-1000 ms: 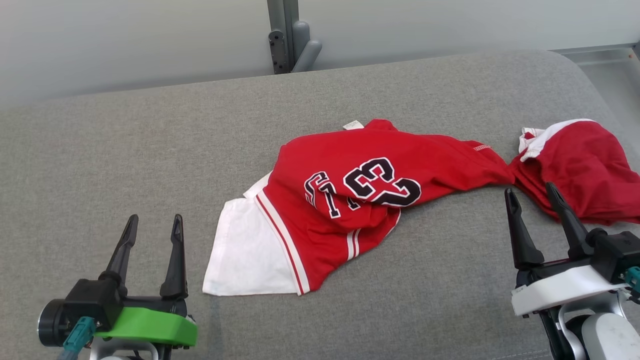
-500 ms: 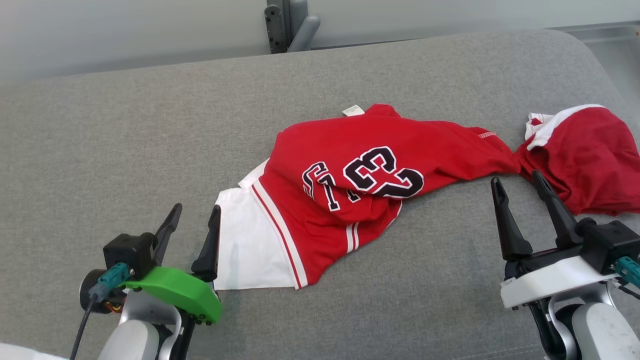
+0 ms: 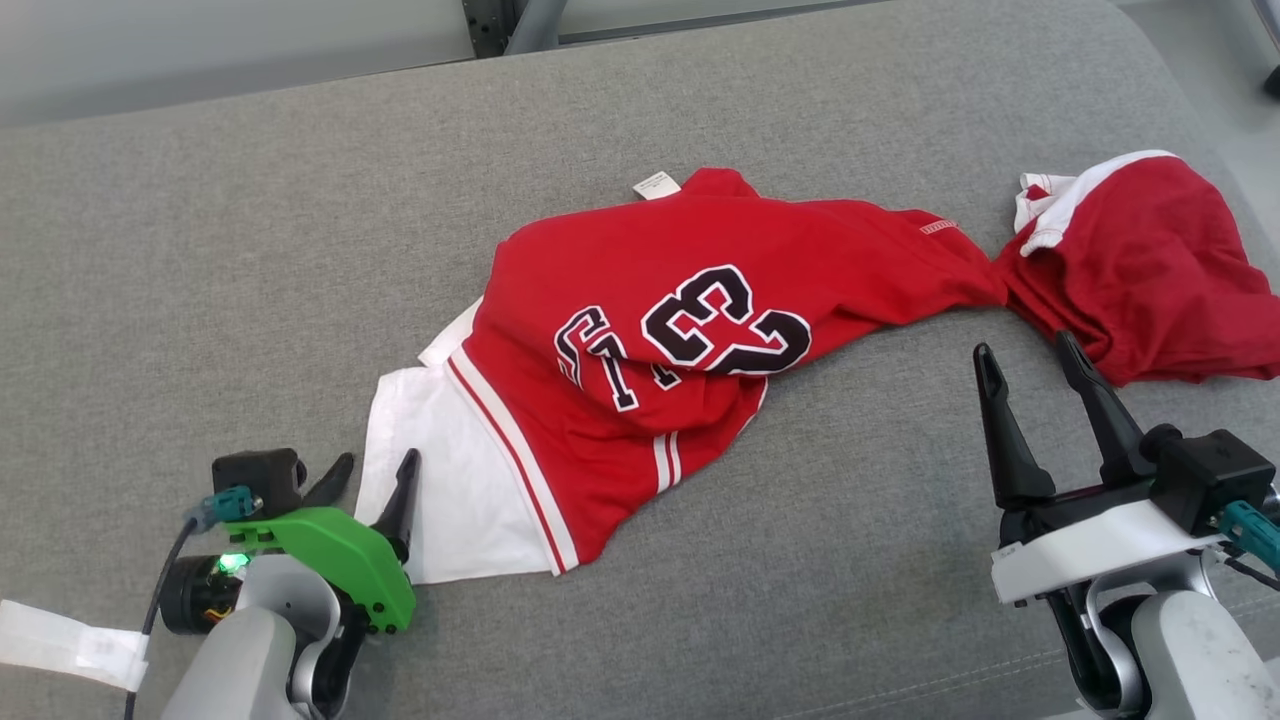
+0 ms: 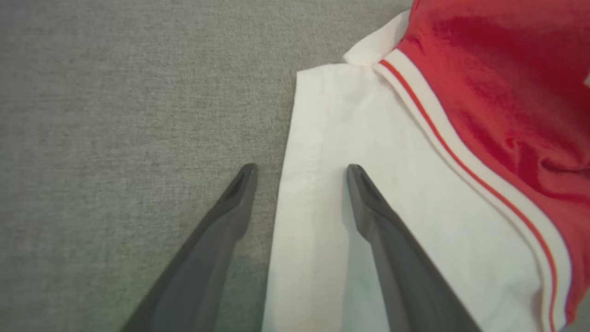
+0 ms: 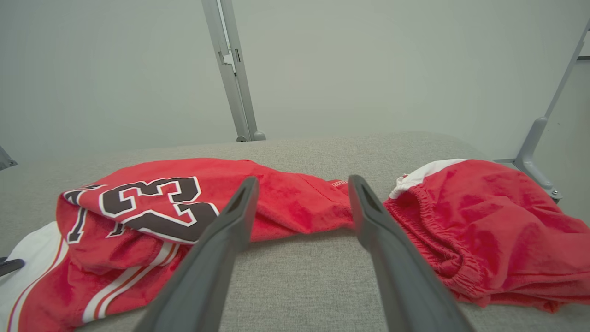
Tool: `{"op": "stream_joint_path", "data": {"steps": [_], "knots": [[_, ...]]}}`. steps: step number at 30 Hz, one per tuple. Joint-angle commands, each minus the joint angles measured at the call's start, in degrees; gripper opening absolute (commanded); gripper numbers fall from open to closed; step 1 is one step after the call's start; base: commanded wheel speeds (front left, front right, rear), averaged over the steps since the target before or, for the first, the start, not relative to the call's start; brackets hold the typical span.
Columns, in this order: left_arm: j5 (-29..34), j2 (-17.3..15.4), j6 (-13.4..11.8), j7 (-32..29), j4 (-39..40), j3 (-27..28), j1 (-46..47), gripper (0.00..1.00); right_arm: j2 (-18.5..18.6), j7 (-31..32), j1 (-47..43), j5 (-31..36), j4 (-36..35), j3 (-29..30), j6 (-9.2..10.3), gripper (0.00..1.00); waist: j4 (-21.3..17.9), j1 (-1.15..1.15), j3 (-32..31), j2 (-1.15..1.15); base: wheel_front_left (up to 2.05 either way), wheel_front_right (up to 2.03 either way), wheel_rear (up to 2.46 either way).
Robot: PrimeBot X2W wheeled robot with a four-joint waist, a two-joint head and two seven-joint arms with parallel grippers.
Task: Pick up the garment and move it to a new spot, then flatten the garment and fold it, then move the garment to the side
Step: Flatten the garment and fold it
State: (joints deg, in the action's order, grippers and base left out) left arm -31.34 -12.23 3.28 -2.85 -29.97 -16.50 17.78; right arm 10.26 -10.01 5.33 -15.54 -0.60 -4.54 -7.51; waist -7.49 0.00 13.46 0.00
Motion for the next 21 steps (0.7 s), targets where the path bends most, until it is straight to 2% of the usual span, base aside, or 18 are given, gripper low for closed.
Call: {"op": "stream_joint_path", "data": {"steps": [1,2,8,15,20,21], "knots": [[-0.62,0.23,0.5,-0.99,-1.72,0.06,0.63,0.24,0.1,-0.51,0.83,-0.23,0.21,-0.08,0.04,1.0,-0.42,0.0,0.37,0.0,0.0,0.0,0.0],[-0.7,0.28,0.61,-1.44,-2.54,-0.11,0.9,0.0,0.13,-0.45,0.92,0.02,0.39,-0.04,0.04,1.0,-0.49,0.0,0.4,0.0,0.0,0.0,0.0],[0.35,-0.63,0.75,0.78,-3.18,-0.46,2.94,0.0,-0.07,-0.64,1.2,0.06,0.87,-0.02,0.04,1.0,-0.44,0.0,0.53,0.0,0.0,0.0,0.0],[6.42,-4.9,-3.09,9.24,1.93,0.37,8.89,0.0,-0.07,-0.8,1.75,0.02,1.12,0.1,0.04,1.0,-0.02,0.0,0.74,0.0,0.0,0.0,0.0],[10.55,-8.44,-5.81,13.41,8.09,1.17,13.05,0.0,-0.09,-0.98,1.97,0.01,1.36,0.34,0.04,1.0,0.34,0.0,0.56,0.0,0.0,0.0,0.0],[12.24,-9.86,-7.11,14.52,11.33,1.68,13.35,0.0,-0.16,-1.16,1.74,-0.05,1.5,0.48,0.04,1.0,0.61,0.0,0.47,0.0,0.0,0.0,0.0]]}}
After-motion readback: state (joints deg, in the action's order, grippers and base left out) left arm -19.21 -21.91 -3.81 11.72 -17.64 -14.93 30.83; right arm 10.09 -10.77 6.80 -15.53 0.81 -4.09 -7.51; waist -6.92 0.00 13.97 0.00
